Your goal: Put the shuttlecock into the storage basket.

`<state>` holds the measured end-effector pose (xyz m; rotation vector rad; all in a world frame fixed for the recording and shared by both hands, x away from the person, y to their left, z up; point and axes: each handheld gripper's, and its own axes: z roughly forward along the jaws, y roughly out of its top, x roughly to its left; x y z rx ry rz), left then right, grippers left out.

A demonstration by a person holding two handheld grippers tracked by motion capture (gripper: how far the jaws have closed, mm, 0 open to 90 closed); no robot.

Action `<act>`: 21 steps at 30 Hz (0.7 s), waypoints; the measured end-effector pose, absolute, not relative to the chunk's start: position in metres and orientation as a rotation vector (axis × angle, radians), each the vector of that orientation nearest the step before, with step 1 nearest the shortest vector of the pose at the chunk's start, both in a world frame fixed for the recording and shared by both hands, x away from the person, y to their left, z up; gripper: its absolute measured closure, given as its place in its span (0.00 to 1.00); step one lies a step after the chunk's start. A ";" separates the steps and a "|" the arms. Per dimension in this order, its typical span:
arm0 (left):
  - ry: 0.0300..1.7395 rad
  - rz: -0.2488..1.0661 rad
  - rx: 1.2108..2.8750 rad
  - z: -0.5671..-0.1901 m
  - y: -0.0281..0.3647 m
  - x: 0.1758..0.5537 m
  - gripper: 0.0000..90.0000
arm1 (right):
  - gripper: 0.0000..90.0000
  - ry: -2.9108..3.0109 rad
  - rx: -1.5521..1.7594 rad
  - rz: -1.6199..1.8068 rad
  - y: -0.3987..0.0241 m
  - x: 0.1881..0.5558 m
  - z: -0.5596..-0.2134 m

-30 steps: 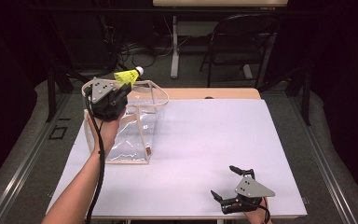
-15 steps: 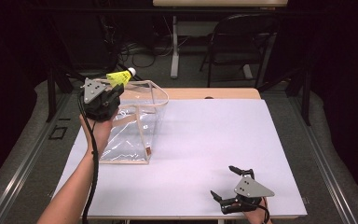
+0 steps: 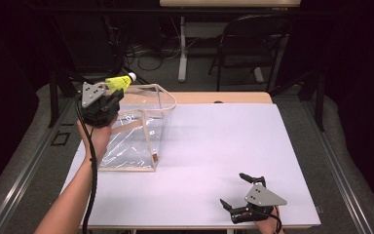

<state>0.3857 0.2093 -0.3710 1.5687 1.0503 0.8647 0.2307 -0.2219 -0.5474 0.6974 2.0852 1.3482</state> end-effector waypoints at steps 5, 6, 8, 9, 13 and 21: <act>1.060 0.866 1.570 -0.372 0.215 0.384 0.99 | 0.00 2.086 0.698 1.347 -0.222 0.231 -0.548; 1.060 0.865 1.571 -0.373 0.217 0.385 0.99 | 0.00 2.088 0.699 1.345 -0.222 0.231 -0.548; 1.069 0.864 1.571 -0.374 0.220 0.385 0.99 | 0.00 2.089 0.699 1.345 -0.222 0.231 -0.548; 1.069 0.864 1.571 -0.374 0.220 0.385 0.99 | 0.00 2.089 0.699 1.345 -0.222 0.231 -0.548; 1.079 0.848 1.584 -0.377 0.225 0.385 0.99 | 0.00 2.087 0.698 1.345 -0.221 0.230 -0.547; 1.088 0.826 1.627 -0.378 0.232 0.386 0.99 | 0.00 2.089 0.699 1.343 -0.221 0.231 -0.548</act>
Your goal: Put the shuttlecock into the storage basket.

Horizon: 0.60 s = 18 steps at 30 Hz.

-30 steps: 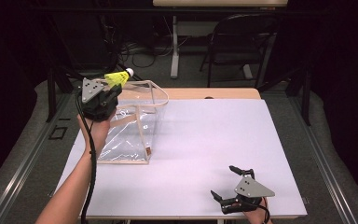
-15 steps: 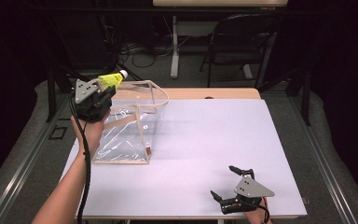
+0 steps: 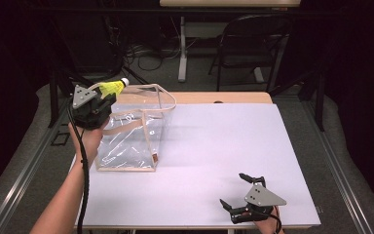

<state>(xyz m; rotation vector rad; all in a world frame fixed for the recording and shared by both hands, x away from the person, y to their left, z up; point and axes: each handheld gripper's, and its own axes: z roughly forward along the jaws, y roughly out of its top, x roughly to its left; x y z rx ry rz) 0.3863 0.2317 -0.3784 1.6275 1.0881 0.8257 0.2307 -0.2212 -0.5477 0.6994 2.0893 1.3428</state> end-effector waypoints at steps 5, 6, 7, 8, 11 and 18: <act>1.087 0.814 1.668 -0.379 0.233 0.388 0.99 | 0.00 2.091 0.698 1.342 -0.221 0.231 -0.548; 1.086 0.809 1.679 -0.379 0.233 0.388 0.99 | 0.00 2.091 0.699 1.343 -0.221 0.231 -0.548; 1.087 0.806 1.687 -0.380 0.233 0.389 0.99 | 0.00 2.091 0.699 1.342 -0.221 0.231 -0.548; 1.088 0.803 1.693 -0.380 0.233 0.389 0.99 | 0.00 2.091 0.699 1.342 -0.221 0.231 -0.548; 1.086 0.796 1.714 -0.380 0.233 0.390 0.99 | 0.00 2.091 0.700 1.343 -0.221 0.231 -0.548; 1.085 0.780 1.756 -0.381 0.233 0.393 0.99 | 0.00 2.092 0.701 1.343 -0.221 0.231 -0.548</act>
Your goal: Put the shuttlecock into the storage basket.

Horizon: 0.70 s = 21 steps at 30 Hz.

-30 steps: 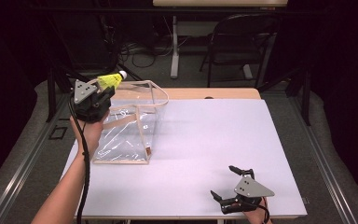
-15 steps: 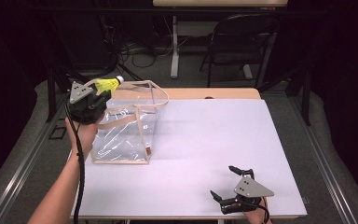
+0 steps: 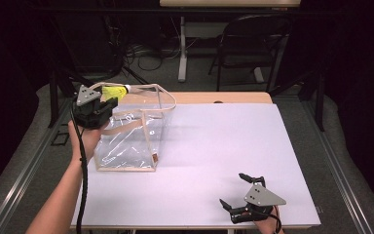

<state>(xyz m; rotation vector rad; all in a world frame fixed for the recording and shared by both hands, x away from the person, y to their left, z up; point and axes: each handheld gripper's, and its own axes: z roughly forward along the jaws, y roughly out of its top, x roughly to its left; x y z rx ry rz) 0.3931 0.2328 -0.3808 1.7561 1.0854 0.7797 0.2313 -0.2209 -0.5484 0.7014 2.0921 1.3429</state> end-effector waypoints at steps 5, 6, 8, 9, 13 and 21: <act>1.086 0.778 1.785 -0.381 0.233 0.395 0.99 | 0.00 2.093 0.701 1.342 -0.221 0.231 -0.548; 1.086 0.778 1.785 -0.381 0.233 0.395 0.99 | 0.00 2.092 0.700 1.343 -0.221 0.231 -0.548; 1.087 0.772 1.799 -0.380 0.233 0.396 0.99 | 0.00 2.092 0.698 1.342 -0.221 0.231 -0.548; 1.088 0.770 1.802 -0.380 0.233 0.397 0.99 | 0.00 2.092 0.700 1.343 -0.221 0.231 -0.548; 1.093 0.745 1.831 -0.378 0.235 0.399 0.99 | 0.00 2.092 0.700 1.342 -0.221 0.231 -0.548; 1.093 0.745 1.874 -0.379 0.235 0.402 0.99 | 0.00 2.094 0.701 1.342 -0.221 0.231 -0.548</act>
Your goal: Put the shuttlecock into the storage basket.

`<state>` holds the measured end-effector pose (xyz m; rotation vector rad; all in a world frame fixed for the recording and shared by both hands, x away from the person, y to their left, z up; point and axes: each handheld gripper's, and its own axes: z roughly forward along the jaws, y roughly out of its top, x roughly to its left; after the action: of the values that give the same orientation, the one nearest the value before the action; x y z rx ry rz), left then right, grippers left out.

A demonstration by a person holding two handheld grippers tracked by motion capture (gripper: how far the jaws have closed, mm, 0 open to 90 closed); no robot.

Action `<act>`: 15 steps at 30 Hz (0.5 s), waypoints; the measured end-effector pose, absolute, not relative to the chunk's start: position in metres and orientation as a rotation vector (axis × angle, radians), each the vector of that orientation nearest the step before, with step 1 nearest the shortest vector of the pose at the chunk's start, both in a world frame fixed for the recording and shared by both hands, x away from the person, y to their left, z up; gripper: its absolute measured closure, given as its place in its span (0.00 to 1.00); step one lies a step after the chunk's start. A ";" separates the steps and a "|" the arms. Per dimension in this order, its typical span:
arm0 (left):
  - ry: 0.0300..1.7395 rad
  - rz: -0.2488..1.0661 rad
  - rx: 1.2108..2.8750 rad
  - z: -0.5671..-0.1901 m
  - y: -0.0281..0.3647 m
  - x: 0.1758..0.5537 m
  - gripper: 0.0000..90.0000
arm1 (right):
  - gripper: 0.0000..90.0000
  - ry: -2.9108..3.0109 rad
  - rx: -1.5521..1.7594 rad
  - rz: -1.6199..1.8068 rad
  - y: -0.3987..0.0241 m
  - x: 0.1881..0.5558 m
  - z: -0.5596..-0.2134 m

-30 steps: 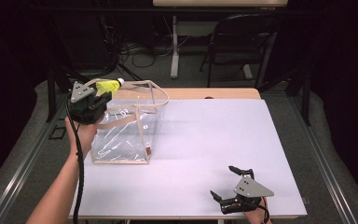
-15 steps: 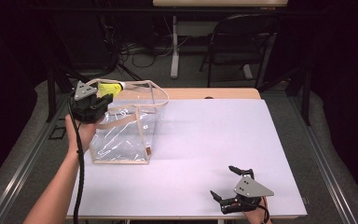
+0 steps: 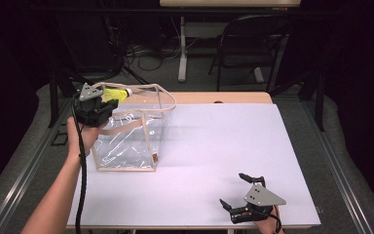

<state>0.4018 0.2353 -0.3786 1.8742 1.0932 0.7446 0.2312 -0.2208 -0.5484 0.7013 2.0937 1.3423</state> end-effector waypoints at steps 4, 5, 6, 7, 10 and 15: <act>1.087 0.745 1.908 -0.380 0.236 0.404 0.99 | 0.00 2.094 0.702 1.342 -0.221 0.231 -0.548; 1.087 0.745 1.908 -0.380 0.236 0.404 0.99 | 0.00 2.094 0.701 1.341 -0.221 0.231 -0.548; 1.089 0.743 1.913 -0.381 0.236 0.405 0.99 | 0.00 2.094 0.702 1.341 -0.221 0.231 -0.548; 1.089 0.744 1.917 -0.381 0.236 0.406 0.99 | 0.00 2.094 0.700 1.341 -0.221 0.231 -0.548; 1.095 0.741 1.924 -0.382 0.238 0.408 0.99 | 0.00 2.094 0.700 1.341 -0.221 0.231 -0.548; 1.099 0.738 1.936 -0.382 0.240 0.411 0.99 | 0.00 2.094 0.700 1.341 -0.221 0.231 -0.548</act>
<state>0.4110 0.2396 -0.3821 1.9362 1.0988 0.7380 0.2314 -0.2208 -0.5485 0.7001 2.0943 1.3410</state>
